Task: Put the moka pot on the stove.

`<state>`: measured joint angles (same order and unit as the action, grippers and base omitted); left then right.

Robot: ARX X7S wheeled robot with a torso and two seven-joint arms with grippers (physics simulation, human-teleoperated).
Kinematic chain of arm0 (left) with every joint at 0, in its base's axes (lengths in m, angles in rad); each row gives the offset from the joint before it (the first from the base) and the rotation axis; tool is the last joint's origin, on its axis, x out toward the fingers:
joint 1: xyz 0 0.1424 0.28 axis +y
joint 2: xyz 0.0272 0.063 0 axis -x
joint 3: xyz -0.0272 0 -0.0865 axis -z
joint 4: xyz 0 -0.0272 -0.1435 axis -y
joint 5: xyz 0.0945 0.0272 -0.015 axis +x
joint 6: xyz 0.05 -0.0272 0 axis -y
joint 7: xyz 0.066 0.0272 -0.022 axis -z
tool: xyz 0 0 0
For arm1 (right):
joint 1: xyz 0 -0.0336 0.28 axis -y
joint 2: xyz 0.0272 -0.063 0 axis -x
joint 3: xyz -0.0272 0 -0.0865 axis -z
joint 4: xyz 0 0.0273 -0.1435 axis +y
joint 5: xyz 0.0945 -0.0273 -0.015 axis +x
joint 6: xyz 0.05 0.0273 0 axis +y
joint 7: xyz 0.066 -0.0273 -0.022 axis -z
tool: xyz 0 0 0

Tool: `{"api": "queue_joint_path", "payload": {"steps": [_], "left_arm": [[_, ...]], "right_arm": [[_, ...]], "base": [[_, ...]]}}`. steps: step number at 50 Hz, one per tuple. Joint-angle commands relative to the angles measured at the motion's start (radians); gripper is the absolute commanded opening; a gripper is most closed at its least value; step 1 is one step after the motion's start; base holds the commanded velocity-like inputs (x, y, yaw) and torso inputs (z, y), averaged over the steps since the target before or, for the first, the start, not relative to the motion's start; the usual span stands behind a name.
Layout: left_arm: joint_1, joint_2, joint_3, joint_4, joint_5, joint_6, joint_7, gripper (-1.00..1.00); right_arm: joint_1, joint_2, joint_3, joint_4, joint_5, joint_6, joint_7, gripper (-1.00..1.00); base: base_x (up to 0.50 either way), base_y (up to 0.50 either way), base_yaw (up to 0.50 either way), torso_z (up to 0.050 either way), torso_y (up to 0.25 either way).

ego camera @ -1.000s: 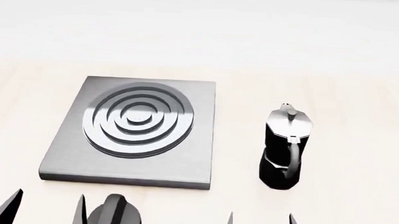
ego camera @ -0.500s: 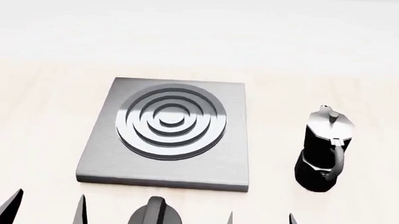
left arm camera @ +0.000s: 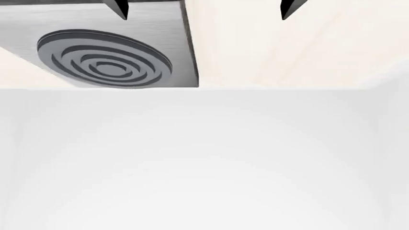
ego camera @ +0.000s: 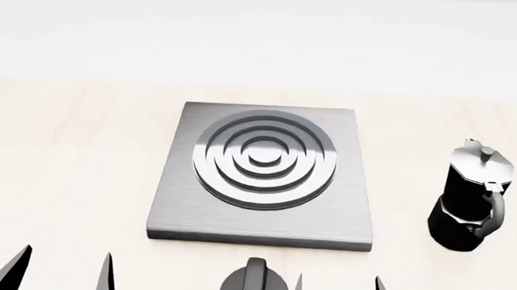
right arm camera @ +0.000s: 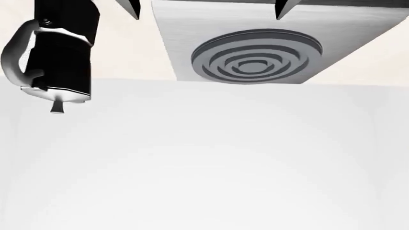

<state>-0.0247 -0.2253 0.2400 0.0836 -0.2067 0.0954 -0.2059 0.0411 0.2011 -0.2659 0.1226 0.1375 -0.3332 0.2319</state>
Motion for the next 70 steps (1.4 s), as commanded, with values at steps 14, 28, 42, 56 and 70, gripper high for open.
{"api": "queue_joint_path", "payload": {"steps": [14,28,42,56,70], "left_arm": [[-0.005,-0.007,0.011,-0.011,-0.008,0.003,-0.012,1.0],[0.029,0.18,-0.189,0.025,0.195,-0.056,0.193,1.0],[0.031,0.153,-0.167,0.023,0.17,-0.049,0.166,1.0],[0.043,0.135,-0.151,0.055,0.152,-0.062,0.143,1.0],[0.039,0.118,-0.136,0.045,0.136,-0.063,0.124,1.0]], "right_arm": [[-0.002,0.0,0.0,-0.01,0.032,0.025,0.022,1.0],[0.004,-0.162,0.216,0.006,-0.097,0.083,-0.197,1.0],[0.135,-0.085,0.202,-0.016,-0.129,0.249,-0.179,1.0],[0.205,-0.02,0.223,-0.148,-0.094,0.459,-0.2,1.0],[0.234,0.037,0.254,-0.338,-0.083,0.623,-0.196,1.0]], "base": [[0.0,0.07,0.0,0.0,0.0],[0.0,0.0,0.0,0.0,0.0],[0.0,0.0,0.0,0.0,0.0],[0.0,0.0,0.0,0.0,0.0],[0.0,0.0,0.0,0.0,0.0]]}}
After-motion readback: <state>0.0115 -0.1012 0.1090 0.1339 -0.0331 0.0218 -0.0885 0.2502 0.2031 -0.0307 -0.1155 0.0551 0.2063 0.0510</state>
